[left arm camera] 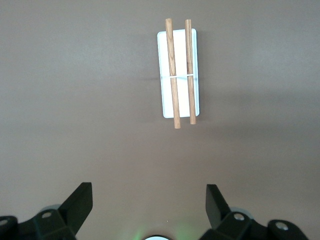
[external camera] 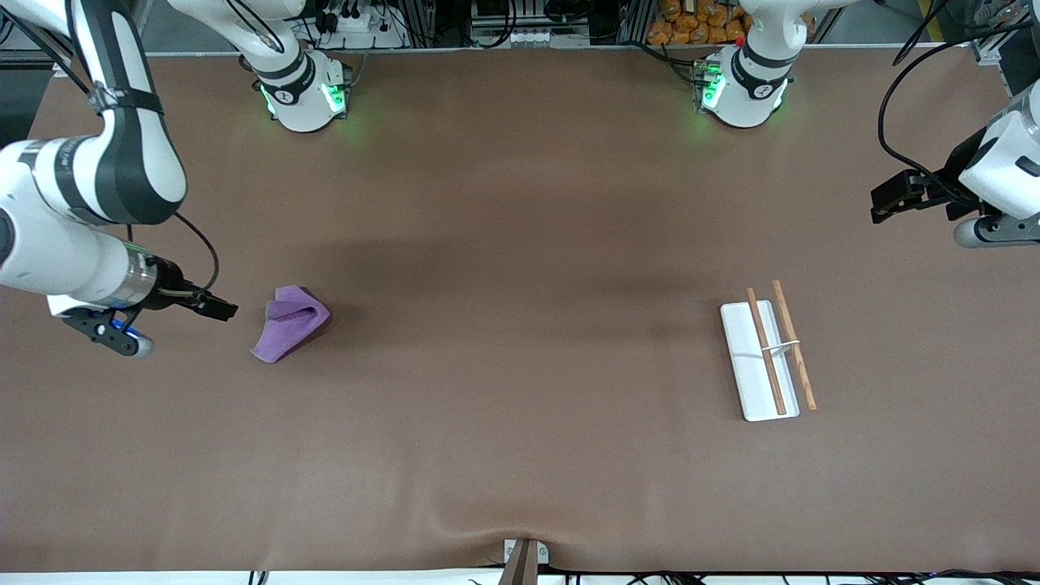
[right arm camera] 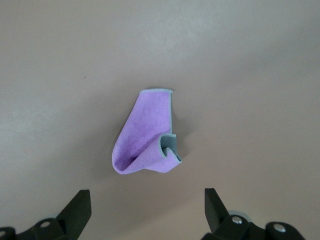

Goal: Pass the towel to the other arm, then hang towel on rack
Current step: 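Close the right gripper on the purple towel's corner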

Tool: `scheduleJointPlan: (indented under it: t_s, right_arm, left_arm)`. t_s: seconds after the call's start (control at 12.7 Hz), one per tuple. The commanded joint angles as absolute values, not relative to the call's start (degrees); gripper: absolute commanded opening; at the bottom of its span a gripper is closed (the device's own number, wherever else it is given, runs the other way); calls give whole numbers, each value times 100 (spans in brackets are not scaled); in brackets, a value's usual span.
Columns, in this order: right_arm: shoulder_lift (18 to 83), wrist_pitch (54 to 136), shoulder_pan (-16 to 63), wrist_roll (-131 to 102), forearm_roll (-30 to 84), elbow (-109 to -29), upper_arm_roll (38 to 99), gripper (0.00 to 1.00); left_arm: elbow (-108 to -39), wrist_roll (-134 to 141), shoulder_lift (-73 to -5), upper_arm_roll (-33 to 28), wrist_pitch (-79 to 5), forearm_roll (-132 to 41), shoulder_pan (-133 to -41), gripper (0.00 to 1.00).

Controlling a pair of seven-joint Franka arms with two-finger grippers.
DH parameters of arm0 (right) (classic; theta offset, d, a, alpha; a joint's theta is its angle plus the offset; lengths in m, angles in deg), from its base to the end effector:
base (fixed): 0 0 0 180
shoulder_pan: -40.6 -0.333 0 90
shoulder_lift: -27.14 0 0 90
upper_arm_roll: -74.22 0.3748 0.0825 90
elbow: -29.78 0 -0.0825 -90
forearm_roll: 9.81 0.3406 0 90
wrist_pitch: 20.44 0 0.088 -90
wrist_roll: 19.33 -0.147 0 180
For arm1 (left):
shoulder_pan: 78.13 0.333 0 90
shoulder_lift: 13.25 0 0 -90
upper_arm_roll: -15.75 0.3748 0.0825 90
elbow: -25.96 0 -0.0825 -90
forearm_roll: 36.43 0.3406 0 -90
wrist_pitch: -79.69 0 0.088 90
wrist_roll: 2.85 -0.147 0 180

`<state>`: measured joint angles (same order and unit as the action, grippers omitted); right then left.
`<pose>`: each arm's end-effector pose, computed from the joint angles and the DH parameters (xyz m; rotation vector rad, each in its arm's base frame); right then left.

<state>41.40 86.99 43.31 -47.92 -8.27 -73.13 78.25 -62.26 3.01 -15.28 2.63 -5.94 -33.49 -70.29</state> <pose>0.5746 0.0133 0.4344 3.0346 -0.7537 -0.2737 0.5111 -0.0368 0.6326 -3.0886 -0.0182 0.1161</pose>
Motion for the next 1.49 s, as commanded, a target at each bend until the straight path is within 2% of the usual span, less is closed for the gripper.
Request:
scheduleJointPlan:
  t_s: [0.0,0.39,0.71,1.02,1.26,1.41]
  right_arm:
    - [4235,8871,4315,-4948,-710,-7454,7835,100]
    - [4296,10136,4210,-4948,-665,-8447,7852,100]
    - [4576,10392,4201,-4948,-656,-8545,7852,100]
    - [4762,11120,4157,-4948,-656,-8895,7852,100]
    - [4876,11289,4130,-4948,-656,-9037,7852,97]
    - [4868,11272,4113,-4948,-656,-9098,7852,69]
  left_arm:
    - [-6237,225,-1501,231,-635,-3256,-6987,100]
    - [-6237,225,-1519,231,-636,-3256,-6978,100]
    - [-6237,216,-1528,222,-636,-3256,-6978,100]
    - [-6237,225,-1536,231,-644,-3256,-6978,100]
    - [-6228,216,-1536,231,-644,-3256,-6978,100]
    - [-6228,216,-1536,222,-662,-3256,-6987,100]
